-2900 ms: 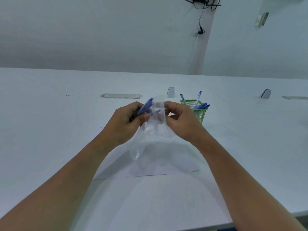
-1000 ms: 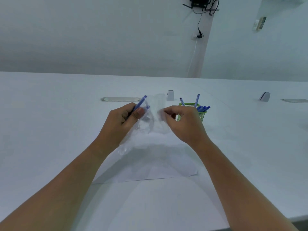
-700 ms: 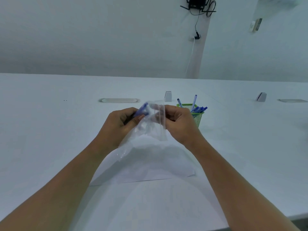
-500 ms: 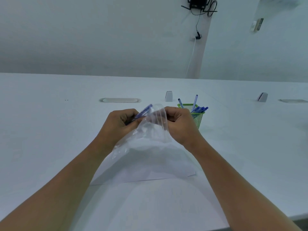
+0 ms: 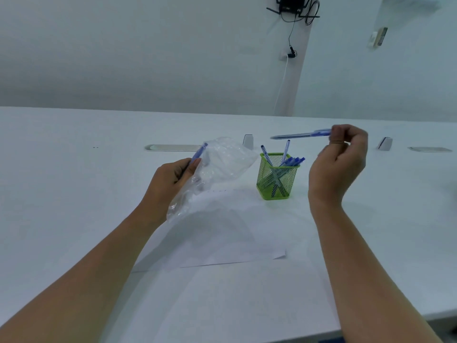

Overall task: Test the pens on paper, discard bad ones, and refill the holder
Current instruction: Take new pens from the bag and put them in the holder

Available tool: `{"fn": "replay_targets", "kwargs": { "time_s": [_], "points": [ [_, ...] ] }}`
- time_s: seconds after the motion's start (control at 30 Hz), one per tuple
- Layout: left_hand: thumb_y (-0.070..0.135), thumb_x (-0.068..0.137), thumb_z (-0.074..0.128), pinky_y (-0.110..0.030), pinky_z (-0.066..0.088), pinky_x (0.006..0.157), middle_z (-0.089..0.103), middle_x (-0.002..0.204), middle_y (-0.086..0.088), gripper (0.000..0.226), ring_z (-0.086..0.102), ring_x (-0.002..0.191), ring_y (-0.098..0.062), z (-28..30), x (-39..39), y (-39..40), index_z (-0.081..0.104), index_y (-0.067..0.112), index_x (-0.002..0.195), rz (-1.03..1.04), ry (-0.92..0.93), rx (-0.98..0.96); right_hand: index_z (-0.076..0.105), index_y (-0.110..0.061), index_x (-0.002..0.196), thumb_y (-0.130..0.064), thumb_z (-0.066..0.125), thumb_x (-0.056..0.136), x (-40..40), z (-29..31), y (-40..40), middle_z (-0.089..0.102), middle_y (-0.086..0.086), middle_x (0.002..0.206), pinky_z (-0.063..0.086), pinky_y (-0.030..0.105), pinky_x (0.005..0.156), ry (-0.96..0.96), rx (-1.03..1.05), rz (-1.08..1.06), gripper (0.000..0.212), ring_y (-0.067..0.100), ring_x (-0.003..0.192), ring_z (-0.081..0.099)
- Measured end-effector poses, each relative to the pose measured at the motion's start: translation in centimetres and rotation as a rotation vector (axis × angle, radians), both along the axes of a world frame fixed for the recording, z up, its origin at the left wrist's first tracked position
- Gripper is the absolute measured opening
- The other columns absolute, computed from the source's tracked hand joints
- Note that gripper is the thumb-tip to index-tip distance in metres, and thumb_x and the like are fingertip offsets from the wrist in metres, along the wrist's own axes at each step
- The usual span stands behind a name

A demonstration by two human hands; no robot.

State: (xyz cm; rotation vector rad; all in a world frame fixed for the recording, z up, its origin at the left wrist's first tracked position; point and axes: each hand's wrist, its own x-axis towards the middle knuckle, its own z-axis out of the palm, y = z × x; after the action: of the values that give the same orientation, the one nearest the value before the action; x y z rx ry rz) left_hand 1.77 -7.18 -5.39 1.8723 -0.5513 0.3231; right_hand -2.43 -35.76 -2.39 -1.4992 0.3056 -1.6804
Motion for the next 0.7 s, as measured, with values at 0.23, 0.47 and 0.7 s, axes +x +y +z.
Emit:
{"fn": "replay_targets", "kwargs": {
  "time_s": [0.23, 0.47, 0.7],
  "points": [
    [0.048, 0.107, 0.048, -0.026, 0.026, 0.055, 0.038, 0.065, -0.001, 0.058, 0.031, 0.061, -0.014, 0.0, 0.1, 0.1, 0.048, -0.002, 0.076, -0.007, -0.015, -0.002, 0.070, 0.001, 0.102, -0.018, 0.057, 0.106, 0.1, -0.5, -0.4, 0.065, 0.018, 0.103, 0.037, 0.006, 0.070, 0.170, -0.158, -0.095, 0.024, 0.009, 0.079, 0.048],
    [0.051, 0.107, 0.044, -0.024, 0.039, 0.062, 0.053, 0.072, 0.002, 0.058, 0.045, 0.064, -0.009, -0.2, 0.7, 0.0, 0.060, -0.002, 0.092, -0.029, 0.051, -0.014, 0.077, -0.010, 0.116, -0.019, 0.061, 0.106, 0.5, -0.9, 1.8, 0.061, 0.012, 0.101, 0.054, 0.041, 0.072, 0.145, -0.431, -0.060, 0.021, 0.022, 0.071, 0.057],
    [0.034, 0.108, 0.049, -0.011, 0.039, 0.059, 0.056, 0.067, 0.009, 0.031, 0.047, 0.058, -0.003, 0.3, -0.2, -0.2, 0.073, 0.033, 0.088, -0.109, -0.008, -0.011, 0.083, -0.008, 0.090, -0.017, 0.081, 0.092, -0.1, -1.7, 6.0, 0.071, 0.002, 0.079, 0.051, 0.030, 0.069, 0.248, -0.687, 0.430, 0.009, 0.016, 0.065, 0.060]
  ]
}}
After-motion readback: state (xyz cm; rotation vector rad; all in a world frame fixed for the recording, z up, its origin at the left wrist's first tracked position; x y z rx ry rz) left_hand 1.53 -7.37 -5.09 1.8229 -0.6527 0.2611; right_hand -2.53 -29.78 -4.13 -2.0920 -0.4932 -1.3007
